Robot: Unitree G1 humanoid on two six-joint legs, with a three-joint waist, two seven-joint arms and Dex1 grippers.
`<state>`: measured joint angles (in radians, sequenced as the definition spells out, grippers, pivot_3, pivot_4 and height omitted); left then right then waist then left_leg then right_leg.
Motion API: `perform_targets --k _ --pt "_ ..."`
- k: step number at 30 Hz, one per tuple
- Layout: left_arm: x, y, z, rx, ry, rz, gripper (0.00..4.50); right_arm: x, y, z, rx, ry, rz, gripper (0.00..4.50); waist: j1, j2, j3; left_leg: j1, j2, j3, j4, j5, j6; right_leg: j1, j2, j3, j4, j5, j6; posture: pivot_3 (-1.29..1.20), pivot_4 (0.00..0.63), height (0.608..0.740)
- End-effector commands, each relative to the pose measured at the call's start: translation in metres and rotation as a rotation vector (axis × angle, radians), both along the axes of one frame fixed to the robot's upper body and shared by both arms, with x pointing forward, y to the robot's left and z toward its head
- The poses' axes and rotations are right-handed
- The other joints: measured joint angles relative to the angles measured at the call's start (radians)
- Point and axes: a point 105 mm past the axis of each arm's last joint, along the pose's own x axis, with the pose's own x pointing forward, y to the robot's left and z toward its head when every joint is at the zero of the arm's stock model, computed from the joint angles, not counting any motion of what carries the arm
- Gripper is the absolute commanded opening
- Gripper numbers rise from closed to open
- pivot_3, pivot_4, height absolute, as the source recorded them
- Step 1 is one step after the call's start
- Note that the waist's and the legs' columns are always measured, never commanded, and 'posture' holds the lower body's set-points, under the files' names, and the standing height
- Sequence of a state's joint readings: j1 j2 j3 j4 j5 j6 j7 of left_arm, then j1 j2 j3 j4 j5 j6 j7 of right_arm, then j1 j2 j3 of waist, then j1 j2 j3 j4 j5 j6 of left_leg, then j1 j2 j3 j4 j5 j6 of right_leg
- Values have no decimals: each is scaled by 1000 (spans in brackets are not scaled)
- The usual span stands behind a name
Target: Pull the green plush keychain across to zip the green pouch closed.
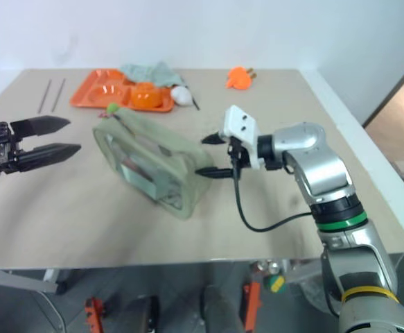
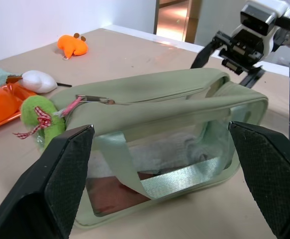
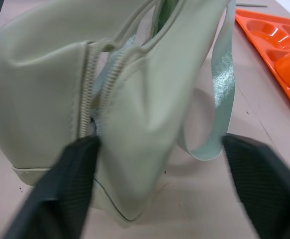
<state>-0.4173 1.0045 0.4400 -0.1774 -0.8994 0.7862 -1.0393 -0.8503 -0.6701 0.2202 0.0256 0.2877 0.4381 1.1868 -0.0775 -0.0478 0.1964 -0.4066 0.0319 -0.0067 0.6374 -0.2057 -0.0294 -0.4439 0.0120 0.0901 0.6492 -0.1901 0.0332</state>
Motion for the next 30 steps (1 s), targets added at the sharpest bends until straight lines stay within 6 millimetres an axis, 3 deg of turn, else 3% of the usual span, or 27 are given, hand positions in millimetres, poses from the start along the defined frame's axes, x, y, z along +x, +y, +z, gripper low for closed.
perform_targets --k 1,8,13,23,30 --pt "-6 1 17 15 -68 7 4500 -6 -1 5 0 -23 38 2255 0 0 0 0 0 0 0 0 0 0 0 0 0 0 0 0 150 740" --pt "-6 1 18 9 -73 12 4500 -14 -4 -2 -34 -2 89 25 0 0 0 0 0 -1 0 0 0 0 0 -1 0 0 0 0 150 740" --pt "-4 3 19 -4 -77 20 4500 -16 -10 0 -68 -38 138 25 0 0 0 0 0 -1 0 0 0 0 0 -1 0 0 0 0 150 740" --pt "-12 -9 15 3 -52 -55 4500 19 -53 32 -139 -107 92 25 0 1 0 0 0 -1 1 0 0 1 -1 -1 0 -1 -1 0 150 740" --pt "-12 -18 15 -5 -46 -90 4500 40 -66 50 -293 -173 95 25 -2 1 1 0 0 -1 -1 0 0 0 0 -2 0 -1 -1 0 150 740"
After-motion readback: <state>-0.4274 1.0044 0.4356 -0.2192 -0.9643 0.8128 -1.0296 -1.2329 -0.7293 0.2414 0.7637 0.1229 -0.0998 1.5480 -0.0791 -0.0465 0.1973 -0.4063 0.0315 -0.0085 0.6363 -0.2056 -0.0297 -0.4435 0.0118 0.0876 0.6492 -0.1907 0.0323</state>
